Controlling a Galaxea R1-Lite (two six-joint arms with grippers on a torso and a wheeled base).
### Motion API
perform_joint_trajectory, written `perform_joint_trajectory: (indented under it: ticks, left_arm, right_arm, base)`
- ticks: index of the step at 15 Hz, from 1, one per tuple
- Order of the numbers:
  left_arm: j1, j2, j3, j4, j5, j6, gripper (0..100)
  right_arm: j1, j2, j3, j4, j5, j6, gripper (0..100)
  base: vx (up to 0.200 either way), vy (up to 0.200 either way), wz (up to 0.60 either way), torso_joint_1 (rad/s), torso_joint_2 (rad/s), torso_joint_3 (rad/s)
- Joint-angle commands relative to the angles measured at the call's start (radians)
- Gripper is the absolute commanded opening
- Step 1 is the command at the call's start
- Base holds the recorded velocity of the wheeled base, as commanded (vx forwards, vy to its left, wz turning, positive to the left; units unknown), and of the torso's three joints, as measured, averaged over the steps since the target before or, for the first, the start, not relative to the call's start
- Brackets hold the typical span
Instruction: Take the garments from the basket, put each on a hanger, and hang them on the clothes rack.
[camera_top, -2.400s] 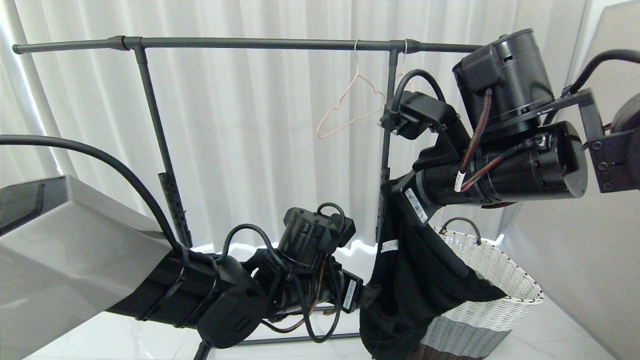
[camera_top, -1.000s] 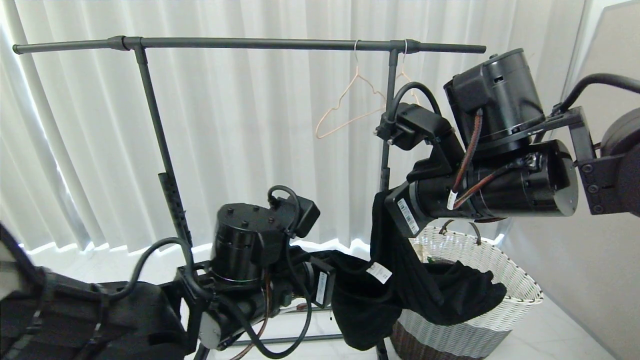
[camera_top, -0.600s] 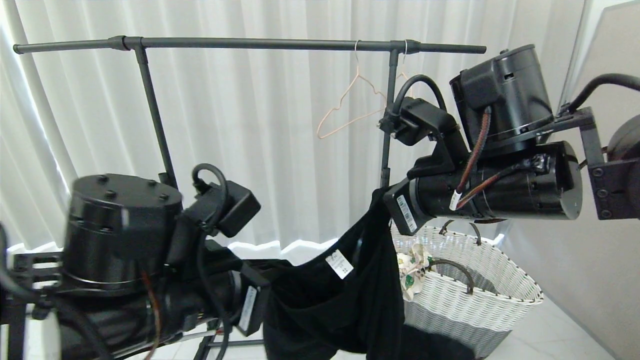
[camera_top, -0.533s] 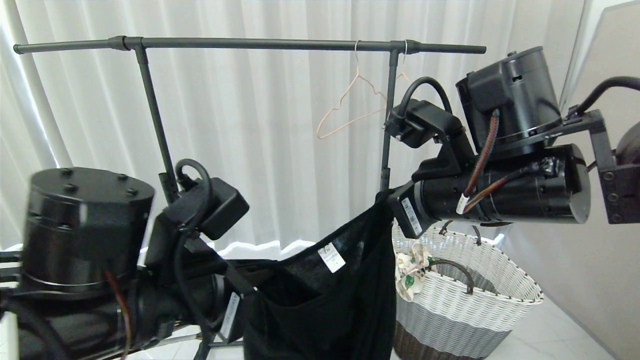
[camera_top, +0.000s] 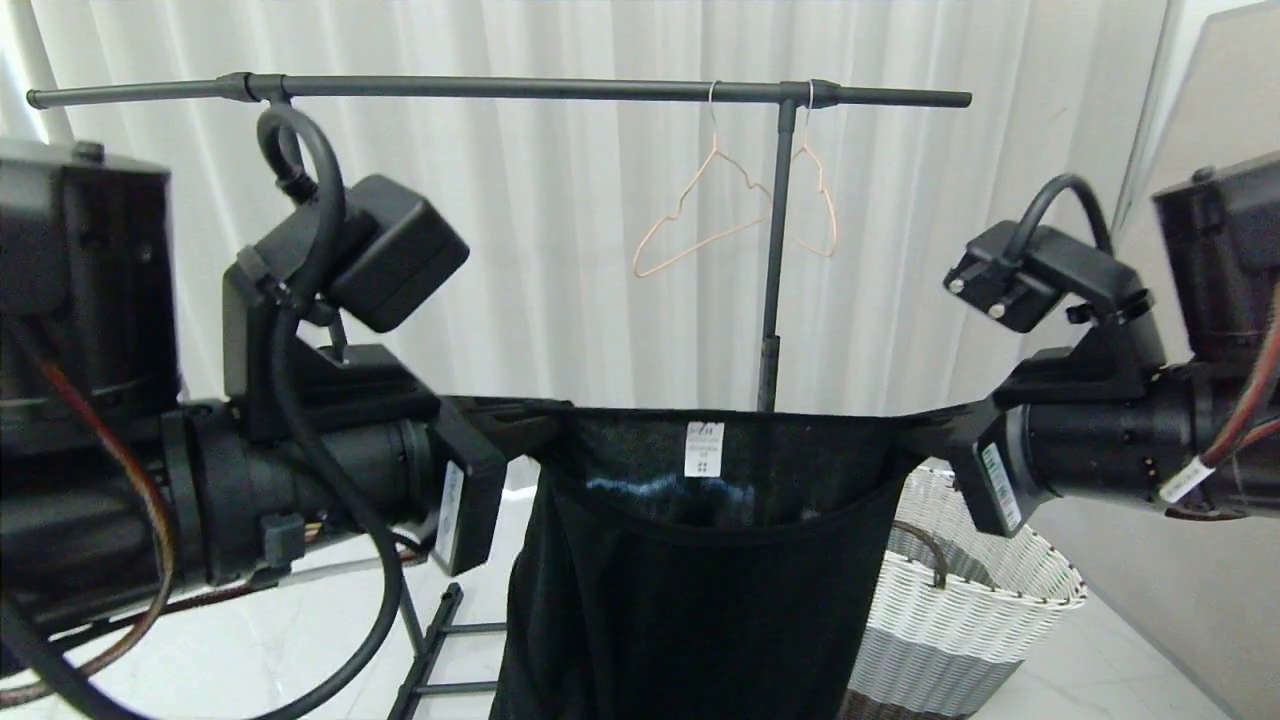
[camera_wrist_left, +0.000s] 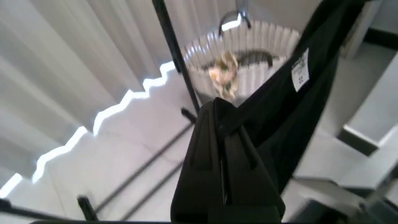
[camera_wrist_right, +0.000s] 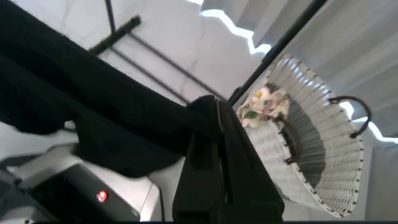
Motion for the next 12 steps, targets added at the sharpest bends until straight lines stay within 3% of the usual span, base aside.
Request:
perform_joint_trajectory:
  ticks: [1,4,7,10,12]
  left_arm:
    - [-0.001,0.115,-0.134,-0.001,0.003,0.045,0]
    - [-0.001,0.161,-0.235,0.004,0.008,0.056,0]
    - [-0.001,0.155,-0.224,0.007,0.009,0.108,0]
    - [-0.001,0.166,-0.23,0.002,0.0,0.143,0]
    - [-0.001,0.207,-0.284,0.001,-0.034,0.143,0]
  right_arm:
    - [-0.036,-0.041,-0.063,0.003,0.004,-0.002,0]
    - [-0.055,-0.003,-0.201,0.009,0.018,-0.002,0]
    - [-0.07,0.006,-0.238,0.028,0.022,-0.003,0]
    - [-0.072,-0.044,-0.235,0.124,0.036,0.0,0]
    - [-0.059,-0.132,-0.233,0.284,0.125,0.0,0]
  base:
    - [0.0,0.0,0.0,0.0,0.0,0.0]
    - [0.0,0.0,0.0,0.0,0.0,0.0]
    - [0.0,0.0,0.0,0.0,0.0,0.0]
    - [0.0,0.0,0.0,0.0,0.0,0.0]
    - [0.0,0.0,0.0,0.0,0.0,0.0]
